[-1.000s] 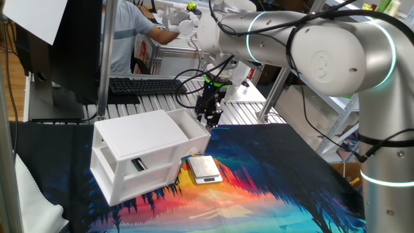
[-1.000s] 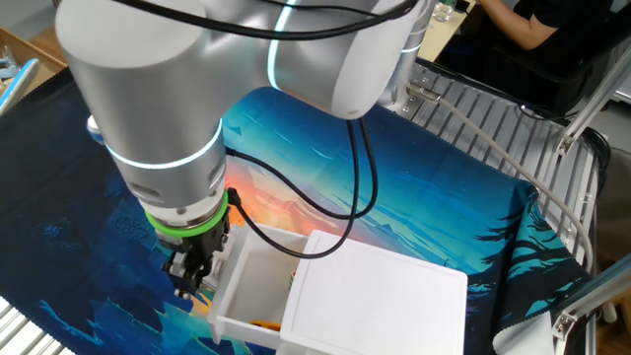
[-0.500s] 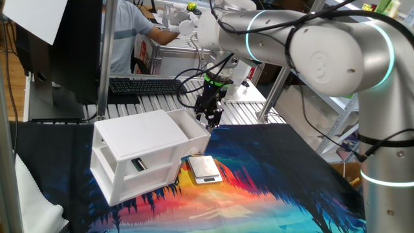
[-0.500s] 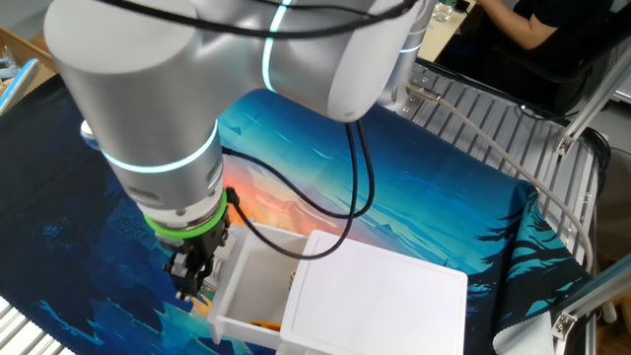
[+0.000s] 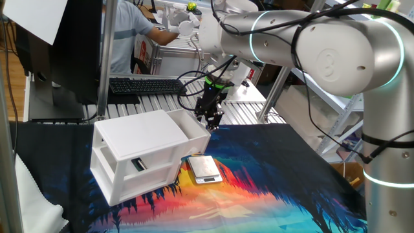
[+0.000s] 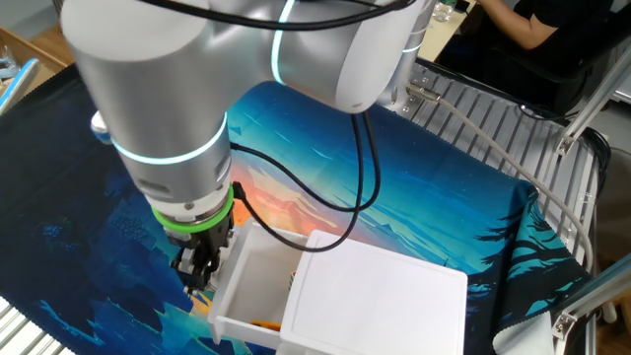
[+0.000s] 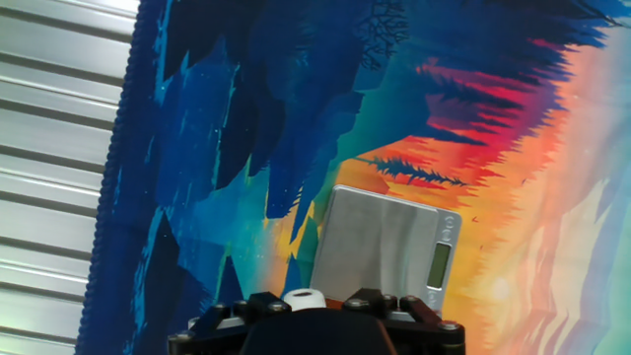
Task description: Grasp the handle and open the drawer
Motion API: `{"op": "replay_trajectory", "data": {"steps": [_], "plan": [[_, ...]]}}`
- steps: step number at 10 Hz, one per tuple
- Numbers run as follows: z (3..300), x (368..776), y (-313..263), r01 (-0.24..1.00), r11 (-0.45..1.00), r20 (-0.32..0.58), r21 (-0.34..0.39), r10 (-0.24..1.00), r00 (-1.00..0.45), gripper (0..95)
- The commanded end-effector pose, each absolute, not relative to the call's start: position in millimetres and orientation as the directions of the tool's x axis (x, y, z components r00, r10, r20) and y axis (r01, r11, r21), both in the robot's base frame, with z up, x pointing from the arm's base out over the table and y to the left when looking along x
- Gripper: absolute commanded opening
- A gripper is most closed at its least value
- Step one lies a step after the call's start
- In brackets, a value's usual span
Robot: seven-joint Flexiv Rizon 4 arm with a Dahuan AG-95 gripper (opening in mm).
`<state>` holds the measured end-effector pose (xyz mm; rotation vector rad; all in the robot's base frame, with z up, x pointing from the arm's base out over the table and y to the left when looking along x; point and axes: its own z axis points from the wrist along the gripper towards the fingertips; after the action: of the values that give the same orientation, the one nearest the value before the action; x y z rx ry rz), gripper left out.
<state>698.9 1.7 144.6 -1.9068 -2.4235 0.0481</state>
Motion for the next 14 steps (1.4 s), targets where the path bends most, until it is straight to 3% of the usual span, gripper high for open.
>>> {"op": "replay_trajectory", "data": {"steps": [1,10,11,14], "plan": [[144.9,697.5,2.1,0.968,0.246,0.029,-0.055,0.969,-0.245,38.0],[144.9,697.4,2.3,0.963,0.263,0.033,-0.052,0.965,-0.262,38.0],[144.9,697.4,2.3,0.963,0.263,0.033,-0.052,0.965,-0.261,19.0],[144.9,697.4,2.3,0.963,0.263,0.032,-0.051,0.965,-0.262,19.0]]}}
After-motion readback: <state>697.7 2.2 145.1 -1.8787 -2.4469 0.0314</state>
